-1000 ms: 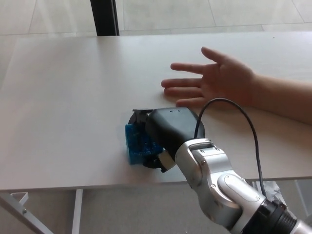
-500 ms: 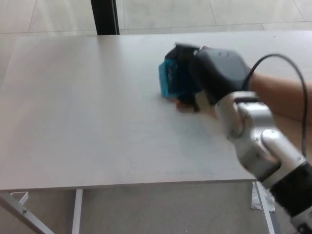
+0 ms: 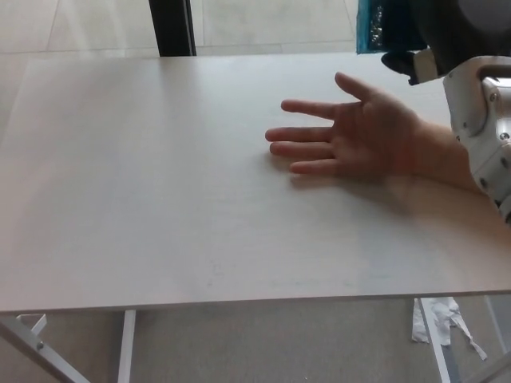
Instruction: The robot uses its right hand to pick up a cube kept in the middle of the desk infront of it and hands it to a person
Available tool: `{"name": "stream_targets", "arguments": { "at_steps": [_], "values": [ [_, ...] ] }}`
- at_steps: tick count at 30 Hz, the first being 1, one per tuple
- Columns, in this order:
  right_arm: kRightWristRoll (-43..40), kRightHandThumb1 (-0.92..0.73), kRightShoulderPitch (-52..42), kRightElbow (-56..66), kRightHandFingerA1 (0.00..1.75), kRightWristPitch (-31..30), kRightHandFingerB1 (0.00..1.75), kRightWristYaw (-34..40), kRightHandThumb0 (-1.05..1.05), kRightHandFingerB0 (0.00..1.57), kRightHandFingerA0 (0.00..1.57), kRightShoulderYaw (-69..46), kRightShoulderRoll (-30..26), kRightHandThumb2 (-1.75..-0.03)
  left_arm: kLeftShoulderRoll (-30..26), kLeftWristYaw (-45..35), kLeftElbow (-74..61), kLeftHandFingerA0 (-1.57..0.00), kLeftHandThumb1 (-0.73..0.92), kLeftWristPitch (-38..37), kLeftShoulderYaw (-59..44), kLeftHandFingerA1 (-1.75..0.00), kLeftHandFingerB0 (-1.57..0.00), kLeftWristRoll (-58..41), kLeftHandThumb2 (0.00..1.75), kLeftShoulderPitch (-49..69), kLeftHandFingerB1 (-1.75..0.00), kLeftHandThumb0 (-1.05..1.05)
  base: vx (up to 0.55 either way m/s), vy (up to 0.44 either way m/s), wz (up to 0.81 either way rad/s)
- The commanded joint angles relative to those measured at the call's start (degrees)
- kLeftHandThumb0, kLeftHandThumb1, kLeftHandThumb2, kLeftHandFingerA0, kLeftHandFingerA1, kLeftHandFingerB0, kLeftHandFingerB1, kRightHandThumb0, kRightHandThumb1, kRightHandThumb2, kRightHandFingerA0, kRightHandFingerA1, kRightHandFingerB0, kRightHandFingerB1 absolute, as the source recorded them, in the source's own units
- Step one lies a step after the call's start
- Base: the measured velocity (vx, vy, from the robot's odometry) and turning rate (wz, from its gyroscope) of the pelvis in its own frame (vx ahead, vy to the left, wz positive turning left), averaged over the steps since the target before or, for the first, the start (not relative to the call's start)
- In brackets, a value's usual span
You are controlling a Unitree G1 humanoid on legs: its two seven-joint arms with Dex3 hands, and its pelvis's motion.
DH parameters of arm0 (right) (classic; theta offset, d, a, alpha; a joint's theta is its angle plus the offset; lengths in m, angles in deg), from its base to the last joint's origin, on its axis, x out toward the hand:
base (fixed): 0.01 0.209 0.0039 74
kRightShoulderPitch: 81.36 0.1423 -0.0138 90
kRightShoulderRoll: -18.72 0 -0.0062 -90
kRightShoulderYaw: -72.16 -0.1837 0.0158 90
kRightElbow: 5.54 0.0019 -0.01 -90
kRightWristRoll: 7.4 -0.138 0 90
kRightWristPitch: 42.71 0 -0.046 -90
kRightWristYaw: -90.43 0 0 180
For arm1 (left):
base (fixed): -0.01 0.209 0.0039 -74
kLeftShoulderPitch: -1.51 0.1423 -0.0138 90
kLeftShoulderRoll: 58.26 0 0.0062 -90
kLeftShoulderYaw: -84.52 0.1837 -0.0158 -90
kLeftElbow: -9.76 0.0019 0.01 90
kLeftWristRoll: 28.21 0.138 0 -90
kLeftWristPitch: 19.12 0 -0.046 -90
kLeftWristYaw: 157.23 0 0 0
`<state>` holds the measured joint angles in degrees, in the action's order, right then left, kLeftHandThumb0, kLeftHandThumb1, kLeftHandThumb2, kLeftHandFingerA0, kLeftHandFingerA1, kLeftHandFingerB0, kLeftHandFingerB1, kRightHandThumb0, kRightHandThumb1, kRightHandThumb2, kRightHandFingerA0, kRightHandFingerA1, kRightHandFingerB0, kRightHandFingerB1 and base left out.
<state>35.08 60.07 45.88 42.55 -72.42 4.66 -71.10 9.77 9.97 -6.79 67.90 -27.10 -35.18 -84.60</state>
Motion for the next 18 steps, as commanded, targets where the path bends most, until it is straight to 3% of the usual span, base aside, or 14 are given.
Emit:
{"name": "stream_targets", "arguments": {
  "at_steps": [1,9,10,11,12,13,14,17,18],
  "values": [
    [0.2,-0.58,-0.8,-3.3,1.61,3.5,0.58,-0.2,-0.34,0.91,0.96,1.8,-0.3,-0.57,-0.3,0.1,-0.2,-0.57,0.79,-1.3,0.3,-0.55,-0.51,0.2,0.63,0.5,-0.41,-0.69,0.0,0.0,0.0],
    [0.8,-0.55,-0.4,-11.1,1.6,6.7,0.59,1.1,-0.36,0.93,1.0,6.1,2.0,-0.57,0.0,0.8,0.0,-0.62,0.78,-1.2,0.6,-0.58,-0.55,0.3,0.63,-0.6,-0.42,-0.71,0.0,0.0,0.0],
    [1.0,-0.59,-0.4,-12.4,1.68,6.6,1.13,1.3,-0.36,0.8,0.89,6.7,2.7,-0.61,-0.2,0.6,0.0,-0.6,0.78,-1.1,0.9,-0.56,-0.52,0.6,0.63,-0.6,-0.4,-0.71,0.0,0.0,0.0],
    [1.1,-0.61,-0.4,-13.6,1.65,6.2,0.95,0.7,-0.38,0.81,0.92,7.3,3.5,-0.58,-0.2,0.4,-0.1,-0.61,0.78,-0.7,0.8,-0.59,-0.52,0.4,0.63,-0.7,-0.4,-0.71,0.0,0.0,0.0],
    [1.1,-0.61,-0.3,-14.2,1.65,5.8,0.95,0.5,-0.38,0.81,0.92,7.6,3.8,-0.58,-0.2,0.5,-0.2,-0.61,0.78,-0.9,0.8,-0.59,-0.52,0.4,0.63,-0.7,-0.4,-0.71,0.0,0.0,0.0],
    [1.4,-0.58,-0.3,-14.6,1.62,5.7,0.76,0.6,-0.39,0.85,0.94,8.2,4.1,-0.63,-0.2,0.2,-0.3,-0.61,0.77,-0.5,0.6,-0.59,-0.52,0.0,0.63,-0.9,-0.4,-0.71,0.0,0.0,0.0],
    [1.5,-0.58,-0.2,-15.2,1.57,6.0,0.62,1.3,-0.39,0.86,0.98,8.4,4.3,-0.57,-0.2,0.4,-0.3,-0.62,0.77,-0.3,0.7,-0.58,-0.53,0.1,0.63,-1.1,-0.4,-0.72,0.0,0.0,0.0],
    [1.6,-0.52,-0.5,-17.1,1.66,9.0,0.62,4.3,-0.35,0.87,0.97,9.5,5.2,-0.59,-0.1,0.5,-0.5,-0.6,0.78,-1.1,1.1,-0.56,-0.52,0.5,0.64,-1.3,-0.4,-0.71,0.0,0.0,0.0],
    [1.9,-0.52,-0.4,-17.4,1.66,9.1,0.62,4.3,-0.37,0.89,0.97,10.0,5.5,-0.59,-0.1,0.5,-0.5,-0.56,0.63,-1.2,1.3,-0.66,-0.45,0.6,1.03,-1.4,-0.54,-0.71,0.0,0.0,0.0]
  ]
}}
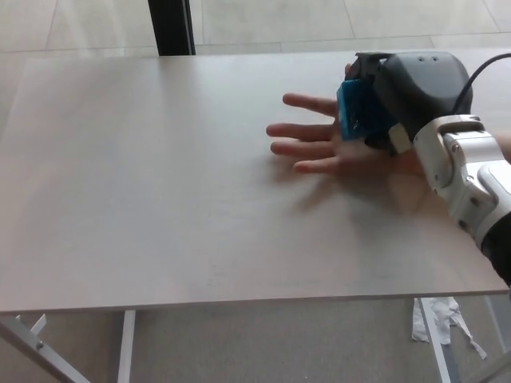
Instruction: The robot uses its right hand to pick up a cube kept in the middle of the desk infront of it and hands it to a person
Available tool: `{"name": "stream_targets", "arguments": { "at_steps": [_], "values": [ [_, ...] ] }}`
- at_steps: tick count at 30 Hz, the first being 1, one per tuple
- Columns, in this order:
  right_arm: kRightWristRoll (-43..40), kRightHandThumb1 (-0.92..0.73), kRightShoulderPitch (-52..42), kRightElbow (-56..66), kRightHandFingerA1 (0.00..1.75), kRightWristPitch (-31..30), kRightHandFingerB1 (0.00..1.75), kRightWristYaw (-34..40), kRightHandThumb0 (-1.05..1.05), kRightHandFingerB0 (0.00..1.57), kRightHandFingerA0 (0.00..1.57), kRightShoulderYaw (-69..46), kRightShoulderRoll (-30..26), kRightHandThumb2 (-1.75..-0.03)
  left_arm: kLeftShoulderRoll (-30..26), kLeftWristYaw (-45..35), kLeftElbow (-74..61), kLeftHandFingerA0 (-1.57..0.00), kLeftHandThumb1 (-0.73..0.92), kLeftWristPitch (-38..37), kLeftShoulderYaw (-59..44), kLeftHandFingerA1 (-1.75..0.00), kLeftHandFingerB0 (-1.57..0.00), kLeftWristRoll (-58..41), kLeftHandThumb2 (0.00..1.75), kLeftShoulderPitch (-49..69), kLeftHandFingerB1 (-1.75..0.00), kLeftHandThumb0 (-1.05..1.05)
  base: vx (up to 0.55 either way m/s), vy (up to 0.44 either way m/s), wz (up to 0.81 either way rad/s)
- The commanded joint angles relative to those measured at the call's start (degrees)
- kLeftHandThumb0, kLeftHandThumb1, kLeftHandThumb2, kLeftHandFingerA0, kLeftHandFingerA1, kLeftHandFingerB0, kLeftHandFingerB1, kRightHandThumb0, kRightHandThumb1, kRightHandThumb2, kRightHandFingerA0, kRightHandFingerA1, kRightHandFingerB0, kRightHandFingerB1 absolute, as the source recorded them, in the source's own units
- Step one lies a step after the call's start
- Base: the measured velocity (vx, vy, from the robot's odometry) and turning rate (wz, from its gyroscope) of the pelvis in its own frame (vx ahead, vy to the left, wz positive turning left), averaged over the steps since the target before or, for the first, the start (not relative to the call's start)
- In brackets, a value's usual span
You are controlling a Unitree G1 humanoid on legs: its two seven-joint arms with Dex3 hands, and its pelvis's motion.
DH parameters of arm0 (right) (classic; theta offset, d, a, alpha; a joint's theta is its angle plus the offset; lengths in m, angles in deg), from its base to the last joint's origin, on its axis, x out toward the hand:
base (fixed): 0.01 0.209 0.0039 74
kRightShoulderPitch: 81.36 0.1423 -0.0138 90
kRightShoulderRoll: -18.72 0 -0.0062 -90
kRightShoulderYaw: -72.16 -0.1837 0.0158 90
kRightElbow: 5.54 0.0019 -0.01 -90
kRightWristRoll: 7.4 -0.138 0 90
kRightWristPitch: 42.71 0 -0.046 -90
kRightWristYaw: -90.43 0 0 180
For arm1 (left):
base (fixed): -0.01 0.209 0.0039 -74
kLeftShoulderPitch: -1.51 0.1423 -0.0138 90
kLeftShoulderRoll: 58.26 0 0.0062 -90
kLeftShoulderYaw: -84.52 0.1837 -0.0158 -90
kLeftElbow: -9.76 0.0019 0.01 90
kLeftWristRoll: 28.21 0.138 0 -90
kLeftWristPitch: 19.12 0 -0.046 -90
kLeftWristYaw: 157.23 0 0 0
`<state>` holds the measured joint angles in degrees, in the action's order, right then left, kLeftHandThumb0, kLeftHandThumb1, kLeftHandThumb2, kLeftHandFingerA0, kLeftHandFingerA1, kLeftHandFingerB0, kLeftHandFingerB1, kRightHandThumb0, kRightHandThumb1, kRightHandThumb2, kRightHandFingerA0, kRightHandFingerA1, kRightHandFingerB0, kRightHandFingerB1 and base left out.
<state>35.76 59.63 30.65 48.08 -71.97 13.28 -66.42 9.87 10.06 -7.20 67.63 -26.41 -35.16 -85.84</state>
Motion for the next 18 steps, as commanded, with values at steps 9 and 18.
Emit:
{"name": "stream_targets", "arguments": {
  "at_steps": [9,18],
  "values": [
    [3.3,-0.52,1.6,-6.3,1.67,1.7,0.63,5.3,-0.36,0.89,0.96,4.2,1.2,-0.6,-0.2,-0.2,0.2,-0.6,0.76,-1.1,0.4,-0.57,-0.52,-0.1,0.64,-1.0,-0.42,-0.7,0.0,0.0,0.0],
    [6.6,-0.61,3.1,-6.3,0.64,-7.4,0.36,-3.1,-0.49,0.44,0.43,9.2,2.5,-0.58,-0.1,0.2,0.2,-0.62,0.77,-1.1,1.3,-0.6,-0.51,0.5,0.63,-1.1,-0.41,-0.71,0.0,0.0,0.0]
  ]
}}
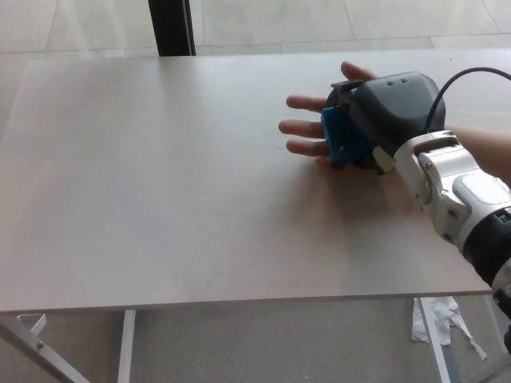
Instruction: The robot uses its right hand to pick up a cube kept in the middle of the desk infront of it and hands it to a person
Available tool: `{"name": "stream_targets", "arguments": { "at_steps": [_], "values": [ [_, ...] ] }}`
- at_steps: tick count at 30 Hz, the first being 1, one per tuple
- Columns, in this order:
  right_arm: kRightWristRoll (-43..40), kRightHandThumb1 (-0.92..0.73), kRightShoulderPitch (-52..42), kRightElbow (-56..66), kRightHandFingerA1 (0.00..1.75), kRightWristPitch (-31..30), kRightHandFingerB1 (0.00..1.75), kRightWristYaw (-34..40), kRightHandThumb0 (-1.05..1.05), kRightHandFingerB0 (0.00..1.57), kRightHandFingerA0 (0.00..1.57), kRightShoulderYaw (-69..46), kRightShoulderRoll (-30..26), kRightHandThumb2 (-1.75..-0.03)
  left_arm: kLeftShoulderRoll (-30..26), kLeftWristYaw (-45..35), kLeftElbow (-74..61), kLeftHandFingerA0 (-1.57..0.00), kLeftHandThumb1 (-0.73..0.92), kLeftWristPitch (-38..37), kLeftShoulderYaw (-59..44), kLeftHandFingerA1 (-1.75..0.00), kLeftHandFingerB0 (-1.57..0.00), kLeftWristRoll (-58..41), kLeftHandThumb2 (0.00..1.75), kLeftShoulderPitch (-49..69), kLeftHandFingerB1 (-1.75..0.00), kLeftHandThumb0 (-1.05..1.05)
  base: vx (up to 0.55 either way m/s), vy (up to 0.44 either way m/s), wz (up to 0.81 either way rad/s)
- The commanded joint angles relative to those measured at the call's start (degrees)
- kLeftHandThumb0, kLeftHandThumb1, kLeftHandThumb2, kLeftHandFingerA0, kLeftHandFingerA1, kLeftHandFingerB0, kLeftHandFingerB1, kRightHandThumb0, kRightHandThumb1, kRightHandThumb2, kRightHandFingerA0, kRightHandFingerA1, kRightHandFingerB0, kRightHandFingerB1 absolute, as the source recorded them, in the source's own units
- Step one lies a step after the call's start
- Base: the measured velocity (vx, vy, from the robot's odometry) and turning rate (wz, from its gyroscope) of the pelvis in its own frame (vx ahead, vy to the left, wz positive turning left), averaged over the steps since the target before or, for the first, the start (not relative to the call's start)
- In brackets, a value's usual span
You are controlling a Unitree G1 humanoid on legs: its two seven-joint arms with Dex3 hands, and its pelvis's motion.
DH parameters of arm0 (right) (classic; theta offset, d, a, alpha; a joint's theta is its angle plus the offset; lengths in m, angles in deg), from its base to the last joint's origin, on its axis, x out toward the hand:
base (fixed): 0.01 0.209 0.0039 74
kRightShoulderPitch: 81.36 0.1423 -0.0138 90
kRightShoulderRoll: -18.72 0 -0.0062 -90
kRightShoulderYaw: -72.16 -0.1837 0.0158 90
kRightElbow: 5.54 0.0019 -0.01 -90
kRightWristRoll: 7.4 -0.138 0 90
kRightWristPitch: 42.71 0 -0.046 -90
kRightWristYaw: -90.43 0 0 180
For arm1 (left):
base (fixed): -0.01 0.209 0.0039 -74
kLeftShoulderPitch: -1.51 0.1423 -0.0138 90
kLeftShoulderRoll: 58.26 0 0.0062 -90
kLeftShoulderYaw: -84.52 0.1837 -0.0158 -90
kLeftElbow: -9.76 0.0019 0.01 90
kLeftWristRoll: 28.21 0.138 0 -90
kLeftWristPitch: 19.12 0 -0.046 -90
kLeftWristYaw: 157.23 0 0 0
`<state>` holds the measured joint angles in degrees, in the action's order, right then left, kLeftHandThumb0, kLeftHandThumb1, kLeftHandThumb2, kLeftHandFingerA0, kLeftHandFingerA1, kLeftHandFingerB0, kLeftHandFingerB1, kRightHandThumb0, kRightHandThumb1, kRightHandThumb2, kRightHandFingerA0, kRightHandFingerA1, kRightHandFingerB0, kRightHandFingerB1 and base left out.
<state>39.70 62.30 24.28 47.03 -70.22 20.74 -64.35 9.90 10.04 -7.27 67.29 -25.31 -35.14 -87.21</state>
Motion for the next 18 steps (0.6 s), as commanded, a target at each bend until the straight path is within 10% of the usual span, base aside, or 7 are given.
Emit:
{"name": "stream_targets", "arguments": {
  "at_steps": [1,3,9,15,16,17,18],
  "values": [
    [2.7,-0.61,0.3,0.4,0.64,-6.8,0.36,-5.4,-0.49,0.44,0.43,1.9,0.4,-0.58,-0.1,0.4,0.3,-0.62,0.77,-0.8,0.4,-0.6,-0.51,0.6,0.63,0.3,-0.41,-0.71,0.0,0.0,0.0],
    [1.8,-0.41,1.0,1.2,0.43,-9.7,0.45,-8.2,-0.62,0.13,0.01,1.3,1.7,-0.8,0.0,0.0,0.0,-0.62,0.78,-1.6,0.1,-0.58,-0.54,0.2,0.63,0.8,-0.42,-0.71,0.0,0.0,0.0],
    [1.5,-0.44,1.3,3.0,0.0,-9.9,0.18,-9.4,-0.79,0.04,0.0,0.8,1.7,-0.7,-0.1,0.0,-0.2,-0.6,0.78,-1.3,0.2,-0.58,-0.52,0.2,0.64,1.0,-0.42,-0.71,0.0,0.0,0.0],
    [2.3,-0.51,0.4,10.4,0.15,-11.1,0.0,-13.6,-0.86,0.0,0.0,0.8,-0.4,-0.88,0.2,0.4,0.3,-0.55,0.61,-1.2,0.1,-0.66,-0.45,0.2,1.02,1.5,-0.55,-0.68,0.0,0.0,0.0],
    [2.7,-0.52,-0.2,12.9,0.16,-11.1,0.0,-15.0,-0.88,0.0,0.0,0.9,-1.7,-0.9,0.2,0.5,0.4,-0.61,0.78,-1.1,0.0,-0.58,-0.54,0.1,0.63,1.6,-0.41,-0.69,0.0,0.0,0.0],
    [2.5,-0.55,-0.9,15.5,0.15,-11.4,0.0,-16.5,-0.89,0.0,0.0,0.5,-2.7,-0.92,0.1,0.5,0.4,-0.55,0.64,-0.9,0.2,-0.66,-0.45,0.3,1.03,1.7,-0.55,-0.7,0.0,0.0,0.0],
    [1.6,-0.52,-1.6,17.6,0.17,-11.2,0.05,-17.4,-0.84,0.0,0.0,-0.5,-3.5,-0.91,0.1,1.0,0.3,-0.6,0.8,-1.1,0.8,-0.59,-0.54,0.9,0.64,1.8,-0.41,-0.7,0.0,0.0,0.0]
  ]
}}
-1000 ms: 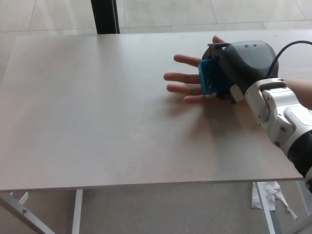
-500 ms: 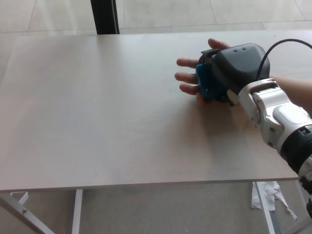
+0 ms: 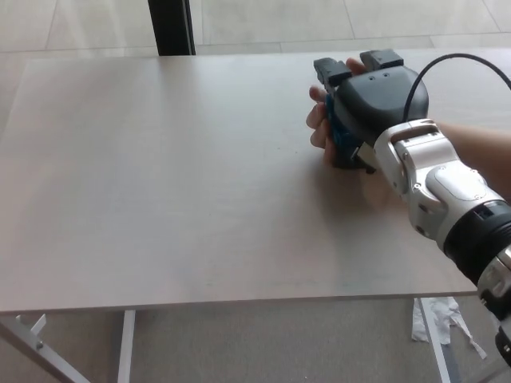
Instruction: The robot uses its right hand to pick up a cube kept in the middle of the desk infront of it and hands it to a person
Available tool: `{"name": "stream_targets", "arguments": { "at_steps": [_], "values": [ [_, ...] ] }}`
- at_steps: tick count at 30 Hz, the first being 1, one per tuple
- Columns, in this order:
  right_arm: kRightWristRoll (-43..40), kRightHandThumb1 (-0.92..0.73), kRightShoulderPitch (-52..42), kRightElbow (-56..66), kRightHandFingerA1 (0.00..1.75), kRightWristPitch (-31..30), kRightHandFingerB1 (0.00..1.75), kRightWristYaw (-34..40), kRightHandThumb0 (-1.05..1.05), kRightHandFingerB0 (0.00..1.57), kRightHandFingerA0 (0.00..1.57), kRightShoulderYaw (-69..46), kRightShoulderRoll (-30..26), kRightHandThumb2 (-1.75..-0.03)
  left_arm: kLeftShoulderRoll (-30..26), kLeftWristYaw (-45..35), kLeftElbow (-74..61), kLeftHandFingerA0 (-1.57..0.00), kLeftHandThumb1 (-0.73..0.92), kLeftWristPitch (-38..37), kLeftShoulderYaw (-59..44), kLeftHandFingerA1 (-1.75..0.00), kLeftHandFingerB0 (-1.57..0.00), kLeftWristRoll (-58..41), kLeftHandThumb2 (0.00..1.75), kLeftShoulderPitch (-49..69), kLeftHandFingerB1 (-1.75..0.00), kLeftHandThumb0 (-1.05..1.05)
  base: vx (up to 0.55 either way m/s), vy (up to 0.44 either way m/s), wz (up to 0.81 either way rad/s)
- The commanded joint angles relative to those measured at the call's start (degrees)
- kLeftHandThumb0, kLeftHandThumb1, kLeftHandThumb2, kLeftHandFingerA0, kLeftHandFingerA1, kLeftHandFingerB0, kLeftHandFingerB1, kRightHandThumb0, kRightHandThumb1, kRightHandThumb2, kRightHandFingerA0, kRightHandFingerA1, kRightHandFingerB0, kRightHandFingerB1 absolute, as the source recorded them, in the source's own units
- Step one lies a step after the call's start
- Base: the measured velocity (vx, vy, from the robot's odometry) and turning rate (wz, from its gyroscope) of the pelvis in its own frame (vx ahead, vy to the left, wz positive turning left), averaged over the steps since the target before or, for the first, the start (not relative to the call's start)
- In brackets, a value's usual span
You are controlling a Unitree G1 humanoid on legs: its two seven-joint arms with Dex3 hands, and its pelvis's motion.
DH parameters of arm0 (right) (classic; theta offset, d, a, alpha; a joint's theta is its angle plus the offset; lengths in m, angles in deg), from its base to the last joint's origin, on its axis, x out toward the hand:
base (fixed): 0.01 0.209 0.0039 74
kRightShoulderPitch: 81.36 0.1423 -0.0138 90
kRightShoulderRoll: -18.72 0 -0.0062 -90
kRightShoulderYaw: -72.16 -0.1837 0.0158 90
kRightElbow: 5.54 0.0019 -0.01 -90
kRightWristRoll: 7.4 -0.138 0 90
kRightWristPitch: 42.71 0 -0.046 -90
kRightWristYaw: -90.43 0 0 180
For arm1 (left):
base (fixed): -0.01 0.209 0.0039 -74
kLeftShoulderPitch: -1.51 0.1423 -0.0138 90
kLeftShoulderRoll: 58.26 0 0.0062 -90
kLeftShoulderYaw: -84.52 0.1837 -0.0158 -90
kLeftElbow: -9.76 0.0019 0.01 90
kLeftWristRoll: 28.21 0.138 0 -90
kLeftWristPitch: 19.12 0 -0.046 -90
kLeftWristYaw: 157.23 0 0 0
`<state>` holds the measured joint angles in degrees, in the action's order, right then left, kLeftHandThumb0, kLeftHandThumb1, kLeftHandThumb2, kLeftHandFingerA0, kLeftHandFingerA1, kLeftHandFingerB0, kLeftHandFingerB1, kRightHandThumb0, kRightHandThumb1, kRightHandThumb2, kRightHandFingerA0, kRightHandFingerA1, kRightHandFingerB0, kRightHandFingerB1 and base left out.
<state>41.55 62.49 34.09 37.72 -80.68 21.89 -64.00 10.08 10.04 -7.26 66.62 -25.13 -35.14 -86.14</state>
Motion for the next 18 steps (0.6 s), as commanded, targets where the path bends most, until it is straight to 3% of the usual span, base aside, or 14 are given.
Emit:
{"name": "stream_targets", "arguments": {
  "at_steps": [1,6,8,10,13,16,17,18],
  "values": [
    [-0.5,-0.52,-2.1,8.8,0.17,-2.0,0.05,-7.4,-0.84,0.0,0.0,-2.0,-4.1,-0.91,-0.2,1.2,0.3,-0.6,0.8,-0.5,0.9,-0.59,-0.54,1.2,0.64,0.9,-0.41,-0.7,0.0,0.0,0.0],
    [-2.1,-0.57,-7.0,24.3,0.17,-1.4,0.0,-13.3,-0.92,0.0,0.0,-6.6,-10.7,-0.93,0.1,0.8,0.5,-0.6,0.78,-0.2,0.3,-0.58,-0.54,0.3,0.63,1.2,-0.41,-0.71,0.0,0.0,0.0],
    [-4.0,-0.51,-10.1,31.1,0.18,0.4,0.05,-12.8,-0.85,0.0,0.0,-10.1,-13.4,-0.9,0.1,1.1,0.8,-0.61,0.79,0.1,0.6,-0.59,-0.54,0.7,0.64,1.1,-0.4,-0.7,0.0,0.0,0.0],
    [-4.4,-0.57,-14.4,43.3,0.15,-0.6,0.0,-17.5,-1.0,0.0,0.0,-14.3,-19.0,-0.92,0.4,1.4,0.9,-0.64,0.78,-0.1,0.1,-0.6,-0.55,0.2,0.63,1.0,-0.42,-0.68,0.0,0.0,0.0],
    [-6.1,-0.6,-20.5,55.0,0.1,-0.8,0.0,-19.3,-1.04,0.06,0.0,-21.1,-23.9,-0.93,0.3,1.5,1.0,-0.66,0.78,-0.2,0.0,-0.62,-0.58,0.2,0.63,1.2,-0.42,-0.71,0.0,0.0,0.0],
    [-10.0,-0.59,-28.2,66.9,0.15,-1.7,0.01,-22.9,-1.04,0.0,0.0,-30.8,-27.8,-0.93,0.2,1.4,0.9,-0.64,0.78,-0.4,-0.1,-0.59,-0.56,0.1,0.63,1.6,-0.41,-0.7,0.0,0.0,0.0],
    [-14.0,-0.49,-33.0,72.0,0.24,-0.7,0.12,-24.4,-0.86,0.0,0.0,-37.9,-28.7,-0.88,-0.1,1.1,1.0,-0.61,0.78,0.0,-0.3,-0.58,-0.53,-0.1,0.63,1.8,-0.4,-0.71,0.0,0.0,0.0],
    [-15.7,-0.49,-35.2,74.3,0.24,-0.5,0.12,-25.1,-0.86,0.0,0.0,-40.8,-29.1,-0.88,-0.2,1.0,1.0,-0.61,0.78,0.3,-0.4,-0.58,-0.53,-0.2,0.63,1.9,-0.4,-0.71,0.0,0.0,0.0]
  ]
}}
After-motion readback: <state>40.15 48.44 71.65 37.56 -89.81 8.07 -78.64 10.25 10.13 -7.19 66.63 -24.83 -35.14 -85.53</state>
